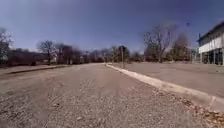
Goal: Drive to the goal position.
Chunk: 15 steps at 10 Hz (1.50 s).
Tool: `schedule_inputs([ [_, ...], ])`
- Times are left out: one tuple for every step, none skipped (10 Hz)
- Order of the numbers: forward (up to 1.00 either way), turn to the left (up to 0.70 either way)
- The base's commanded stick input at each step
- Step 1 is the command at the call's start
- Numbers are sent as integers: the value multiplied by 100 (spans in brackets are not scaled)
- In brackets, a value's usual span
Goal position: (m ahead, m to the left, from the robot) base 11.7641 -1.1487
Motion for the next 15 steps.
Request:
schedule_inputs([
  [70, 0],
  [70, 0],
  [70, 0],
  [70, 0],
  [70, 0],
  [70, 0],
  [70, 0],
  [70, 0],
  [70, 0],
  [70, 0],
  [70, 0],
  [70, 0],
  [70, 0],
  [70, 0],
  [70, 0],
])
